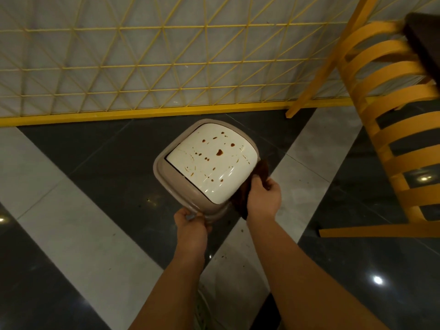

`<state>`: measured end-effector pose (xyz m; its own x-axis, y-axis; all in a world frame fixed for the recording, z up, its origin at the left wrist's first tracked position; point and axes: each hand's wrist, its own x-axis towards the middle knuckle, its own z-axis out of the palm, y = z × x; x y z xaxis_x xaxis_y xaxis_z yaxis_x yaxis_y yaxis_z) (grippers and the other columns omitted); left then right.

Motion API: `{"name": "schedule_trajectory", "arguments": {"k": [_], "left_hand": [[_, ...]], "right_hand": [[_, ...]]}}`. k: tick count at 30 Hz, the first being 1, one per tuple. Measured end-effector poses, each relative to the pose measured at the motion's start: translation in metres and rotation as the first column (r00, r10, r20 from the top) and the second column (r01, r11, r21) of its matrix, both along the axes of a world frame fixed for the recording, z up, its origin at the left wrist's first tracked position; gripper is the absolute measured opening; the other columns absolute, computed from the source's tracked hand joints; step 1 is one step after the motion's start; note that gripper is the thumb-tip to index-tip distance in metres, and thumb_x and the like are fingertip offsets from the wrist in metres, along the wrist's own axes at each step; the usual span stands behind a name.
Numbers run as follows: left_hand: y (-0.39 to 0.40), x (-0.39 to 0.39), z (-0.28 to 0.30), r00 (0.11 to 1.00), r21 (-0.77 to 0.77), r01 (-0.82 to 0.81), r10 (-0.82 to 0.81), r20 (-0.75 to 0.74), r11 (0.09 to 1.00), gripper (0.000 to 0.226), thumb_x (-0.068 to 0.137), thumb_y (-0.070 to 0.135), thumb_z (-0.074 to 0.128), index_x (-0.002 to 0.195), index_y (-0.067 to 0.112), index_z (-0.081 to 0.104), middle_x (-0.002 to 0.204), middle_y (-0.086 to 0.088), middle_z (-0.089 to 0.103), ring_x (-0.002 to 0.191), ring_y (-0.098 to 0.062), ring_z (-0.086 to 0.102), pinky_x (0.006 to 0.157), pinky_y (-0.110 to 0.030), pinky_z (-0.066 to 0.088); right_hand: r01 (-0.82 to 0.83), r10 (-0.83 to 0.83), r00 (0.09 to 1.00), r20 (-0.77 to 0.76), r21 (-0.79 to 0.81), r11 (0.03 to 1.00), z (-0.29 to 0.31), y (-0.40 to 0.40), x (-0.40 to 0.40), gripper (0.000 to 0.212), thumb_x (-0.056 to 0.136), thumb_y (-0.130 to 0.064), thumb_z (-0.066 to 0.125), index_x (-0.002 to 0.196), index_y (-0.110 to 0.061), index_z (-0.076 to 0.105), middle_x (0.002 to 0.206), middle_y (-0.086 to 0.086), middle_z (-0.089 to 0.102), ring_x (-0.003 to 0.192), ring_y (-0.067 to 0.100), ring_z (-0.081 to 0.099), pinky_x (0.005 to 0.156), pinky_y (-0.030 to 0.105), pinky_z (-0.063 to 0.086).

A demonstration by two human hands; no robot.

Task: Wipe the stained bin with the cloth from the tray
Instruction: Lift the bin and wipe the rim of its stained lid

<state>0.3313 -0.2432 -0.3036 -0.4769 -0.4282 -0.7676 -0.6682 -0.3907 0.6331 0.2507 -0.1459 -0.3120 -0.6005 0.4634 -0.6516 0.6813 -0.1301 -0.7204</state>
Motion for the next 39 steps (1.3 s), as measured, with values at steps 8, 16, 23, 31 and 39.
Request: {"name": "schedule_trajectory", "arguments": {"k": [8, 16, 23, 31, 39], "left_hand": [[-0.001, 0.000, -0.003, 1.000, -0.031, 0.013, -0.013, 0.004, 0.999, 0.018, 0.100, 0.017, 0.045, 0.110, 0.030, 0.037, 0.100, 0.000, 0.056, 0.090, -0.014, 0.056, 0.077, -0.031, 0.046], [-0.003, -0.004, -0.004, 1.000, -0.039, 0.014, -0.014, 0.006, 0.999, 0.025, 0.098, 0.014, 0.047, 0.117, 0.026, 0.037, 0.100, -0.005, 0.056, 0.090, -0.020, 0.055, 0.072, -0.029, 0.045], [0.005, 0.004, 0.001, 0.980, 0.079, -0.197, 0.195, 0.040, 0.977, 0.028, 0.096, 0.012, 0.052, 0.123, 0.020, 0.046, 0.112, -0.008, 0.061, 0.100, -0.020, 0.059, 0.091, -0.035, 0.045], [0.015, 0.000, 0.004, 0.982, 0.060, -0.186, 0.183, 0.057, 0.981, 0.021, 0.095, 0.010, 0.051, 0.112, 0.021, 0.044, 0.100, -0.009, 0.061, 0.090, -0.024, 0.060, 0.073, -0.037, 0.051], [0.010, -0.001, 0.002, 0.996, 0.008, -0.068, 0.067, 0.061, 0.998, 0.025, 0.097, 0.012, 0.049, 0.119, 0.023, 0.042, 0.107, -0.005, 0.055, 0.104, -0.023, 0.052, 0.102, -0.042, 0.044]], "right_hand": [[-0.086, 0.099, 0.992, 0.082, -0.150, 0.985, -0.003, -0.036, 0.068, 0.031, 0.087, -0.022, 0.061, 0.117, -0.018, 0.059, 0.105, 0.003, 0.067, 0.098, 0.021, 0.064, 0.091, 0.046, 0.054], [-0.134, 0.151, 0.974, 0.168, -0.109, 0.985, 0.010, 0.008, -0.005, 0.019, 0.090, -0.035, 0.057, 0.103, -0.022, 0.060, 0.102, 0.001, 0.061, 0.097, 0.022, 0.058, 0.086, 0.036, 0.050], [-0.044, 0.070, 0.980, 0.187, -0.138, 0.989, 0.006, 0.006, 0.024, 0.014, 0.091, -0.032, 0.055, 0.097, -0.021, 0.061, 0.096, 0.000, 0.061, 0.092, 0.018, 0.058, 0.082, 0.034, 0.049], [-0.022, 0.034, 0.998, 0.054, -0.208, 0.978, -0.004, -0.039, 0.081, 0.024, 0.086, -0.017, 0.062, 0.109, -0.013, 0.065, 0.100, 0.006, 0.071, 0.093, 0.022, 0.068, 0.084, 0.040, 0.057], [0.040, -0.036, 0.997, 0.062, -0.073, 0.996, -0.001, 0.013, 0.009, 0.016, 0.093, -0.029, 0.055, 0.108, -0.025, 0.056, 0.102, -0.003, 0.060, 0.102, 0.021, 0.058, 0.095, 0.042, 0.049]]}}
